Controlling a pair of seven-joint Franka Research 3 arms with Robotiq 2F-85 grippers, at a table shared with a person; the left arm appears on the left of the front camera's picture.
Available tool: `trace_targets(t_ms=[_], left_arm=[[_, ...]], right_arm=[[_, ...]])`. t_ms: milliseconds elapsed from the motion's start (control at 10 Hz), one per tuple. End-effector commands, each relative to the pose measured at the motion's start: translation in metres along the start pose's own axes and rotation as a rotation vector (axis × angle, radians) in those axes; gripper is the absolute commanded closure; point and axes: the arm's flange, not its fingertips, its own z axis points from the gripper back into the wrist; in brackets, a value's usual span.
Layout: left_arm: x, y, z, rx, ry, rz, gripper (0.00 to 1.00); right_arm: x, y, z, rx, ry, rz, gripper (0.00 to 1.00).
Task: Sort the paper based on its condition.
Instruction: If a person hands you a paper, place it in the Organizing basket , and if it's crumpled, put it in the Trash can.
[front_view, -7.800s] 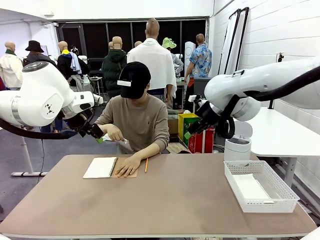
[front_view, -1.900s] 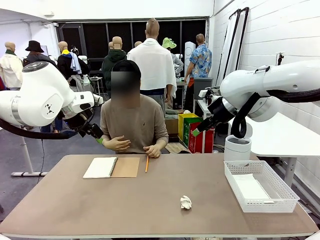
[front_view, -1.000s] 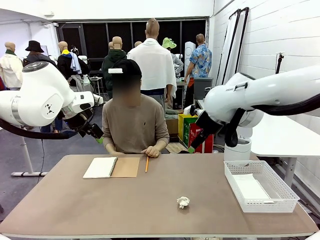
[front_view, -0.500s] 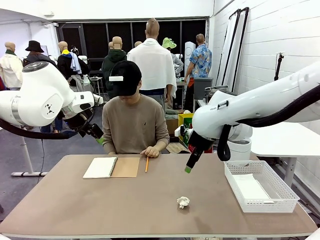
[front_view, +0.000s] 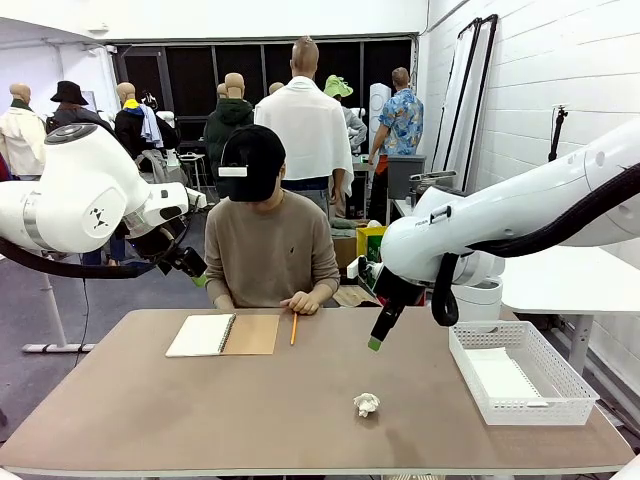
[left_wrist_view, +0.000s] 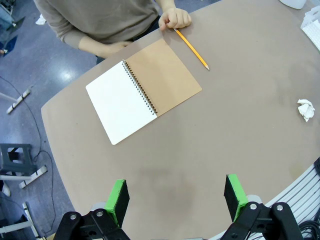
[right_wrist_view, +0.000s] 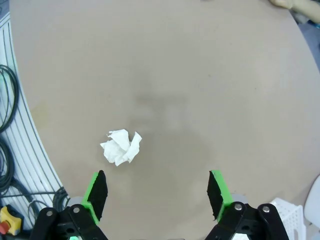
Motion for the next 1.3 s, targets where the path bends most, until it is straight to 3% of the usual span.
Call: trace_targets(t_ms=[0, 500, 1200], left_arm=[[-0.001, 0.001, 0.0, 0.001, 0.0, -0.003, 0.0], [-0.001, 0.001, 0.0, 0.001, 0.0, -0.003, 0.0], [-0.001, 0.001, 0.0, 0.001, 0.0, -0.003, 0.0]], right_arm=[[-0.001, 0.0, 0.001, 0.003, 0.002, -0.001, 0.0], [-0.009, 0.014, -0.017, 0.017, 0.037, 0.068, 0.0], [-0.004, 0.036, -0.088, 0.098, 0.125, 0.226, 0.0]])
